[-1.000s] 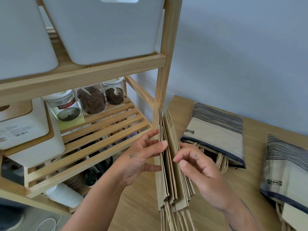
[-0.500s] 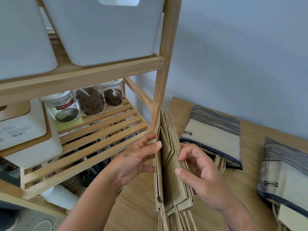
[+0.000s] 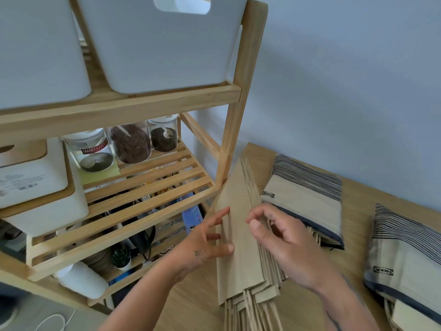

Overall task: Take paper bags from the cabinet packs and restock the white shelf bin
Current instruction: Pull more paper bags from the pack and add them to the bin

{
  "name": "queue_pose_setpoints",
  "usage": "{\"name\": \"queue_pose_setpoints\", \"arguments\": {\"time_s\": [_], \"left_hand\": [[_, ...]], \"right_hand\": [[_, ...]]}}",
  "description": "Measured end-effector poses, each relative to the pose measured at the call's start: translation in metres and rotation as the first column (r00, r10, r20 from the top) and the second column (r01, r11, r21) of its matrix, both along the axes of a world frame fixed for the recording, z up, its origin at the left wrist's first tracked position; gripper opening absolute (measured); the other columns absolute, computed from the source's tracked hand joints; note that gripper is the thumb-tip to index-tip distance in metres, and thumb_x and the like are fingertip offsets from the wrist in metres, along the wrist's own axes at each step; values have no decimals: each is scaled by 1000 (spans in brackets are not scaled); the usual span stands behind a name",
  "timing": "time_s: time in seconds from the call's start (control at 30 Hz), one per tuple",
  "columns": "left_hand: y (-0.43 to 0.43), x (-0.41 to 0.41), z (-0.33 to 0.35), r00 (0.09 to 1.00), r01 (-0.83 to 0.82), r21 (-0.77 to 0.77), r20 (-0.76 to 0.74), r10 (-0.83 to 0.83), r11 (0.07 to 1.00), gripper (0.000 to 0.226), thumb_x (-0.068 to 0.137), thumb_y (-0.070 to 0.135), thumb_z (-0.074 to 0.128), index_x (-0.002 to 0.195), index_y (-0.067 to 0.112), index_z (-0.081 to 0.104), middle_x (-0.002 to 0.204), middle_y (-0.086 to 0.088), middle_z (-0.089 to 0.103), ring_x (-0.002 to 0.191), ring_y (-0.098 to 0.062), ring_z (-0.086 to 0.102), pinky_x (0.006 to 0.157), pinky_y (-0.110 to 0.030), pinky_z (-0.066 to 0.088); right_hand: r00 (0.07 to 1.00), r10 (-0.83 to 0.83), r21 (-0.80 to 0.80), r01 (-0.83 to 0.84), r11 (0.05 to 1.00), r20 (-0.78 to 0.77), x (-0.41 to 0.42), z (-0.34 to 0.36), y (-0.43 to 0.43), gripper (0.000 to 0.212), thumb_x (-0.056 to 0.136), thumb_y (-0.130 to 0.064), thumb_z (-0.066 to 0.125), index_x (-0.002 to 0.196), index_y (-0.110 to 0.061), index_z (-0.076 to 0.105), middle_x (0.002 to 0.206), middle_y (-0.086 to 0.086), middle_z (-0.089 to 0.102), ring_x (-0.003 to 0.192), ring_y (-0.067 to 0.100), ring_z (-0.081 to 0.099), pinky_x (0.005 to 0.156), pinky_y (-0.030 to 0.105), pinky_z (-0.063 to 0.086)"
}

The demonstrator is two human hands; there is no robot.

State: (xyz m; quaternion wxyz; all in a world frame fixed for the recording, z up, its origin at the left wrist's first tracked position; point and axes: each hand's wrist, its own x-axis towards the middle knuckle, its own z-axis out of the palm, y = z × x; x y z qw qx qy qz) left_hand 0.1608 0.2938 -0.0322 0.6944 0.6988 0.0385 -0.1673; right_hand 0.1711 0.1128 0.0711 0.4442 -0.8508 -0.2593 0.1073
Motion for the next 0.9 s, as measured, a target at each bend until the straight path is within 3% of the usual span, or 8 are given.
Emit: {"name": "queue_pose_setpoints", "arguments": {"time_s": [0.07, 0.13, 0.2, 0.27, 0.47, 0.63, 0.77, 0.9], "left_hand": [[-6, -3, -13, 1000, 9, 45, 21, -10, 999, 83, 66, 32, 81, 123, 68, 32, 138, 18, 31, 123, -9, 39, 100, -31, 36], [-11, -5, -25, 999, 5, 97, 48, -10, 995, 84, 67, 33, 81, 125, 68, 31, 137, 17, 32, 125, -9, 36, 103, -33, 36], [-12, -6, -34, 998, -3, 127, 67, -6, 992, 85, 67, 31, 81, 128, 64, 31, 137, 14, 34, 127, -10, 34, 106, -33, 37], [-11, -7, -43, 995, 0, 186, 102, -20, 982, 87, 69, 26, 80, 127, 64, 28, 138, 14, 33, 128, -8, 35, 103, -24, 39], [-13, -17, -53, 980, -53, 288, 199, -6, 956, 85, 71, 20, 78, 124, 65, 28, 147, 18, 14, 123, 4, 31, 93, -3, 35], [-21, -24, -43, 987, -65, 117, 156, 46, 991, 76, 78, 24, 72, 122, 69, 29, 141, 30, 15, 133, -6, 29, 110, -29, 35], [-25, -29, -19, 988, -59, -118, 136, 75, 991, 69, 79, 37, 69, 120, 74, 28, 135, 30, 32, 113, 8, 51, 90, -16, 49], [-18, -28, 8, 972, -112, -187, 182, 147, 976, 77, 69, 32, 78, 125, 65, 36, 137, 20, 40, 114, -6, 56, 91, -30, 53]], "right_hand": [[994, -54, -102, 64, 993, 99, 5, 0, -1, 27, 72, -59, 54, 81, -33, 53, 69, -19, 56, 62, -1, 49, 57, 13, 37], [996, -73, -223, 83, 971, 54, 11, -4, -3, 15, 73, -45, 65, 82, -39, 55, 89, -18, 60, 85, 3, 56, 75, 21, 45], [996, -84, -256, 78, 964, -12, 16, -10, -9, 25, 77, -26, 69, 84, -46, 56, 107, -15, 61, 101, 7, 57, 82, 14, 44], [994, -112, -234, 104, 967, -20, 19, -14, -17, 36, 80, -13, 67, 86, -47, 58, 109, -21, 59, 102, -4, 54, 75, 3, 36], [986, -152, -30, 150, 988, -74, 15, -28, -44, 49, 78, 8, 62, 88, -40, 69, 103, -26, 66, 105, -20, 48, 80, -9, 27], [954, -203, 226, 252, 941, -219, 12, -42, -69, 54, 72, 17, 64, 83, -35, 75, 100, -25, 70, 98, -13, 57, 79, -1, 39], [926, -210, 380, 325, 866, -313, 14, -50, -77, 45, 60, 4, 71, 87, -32, 75, 97, -16, 72, 99, 1, 61, 86, 14, 48], [914, -176, 462, 342, 818, -366, 19, -50, -81, 45, 57, -8, 69, 94, -33, 73, 104, -11, 71, 110, 17, 57, 91, 25, 49]]}}
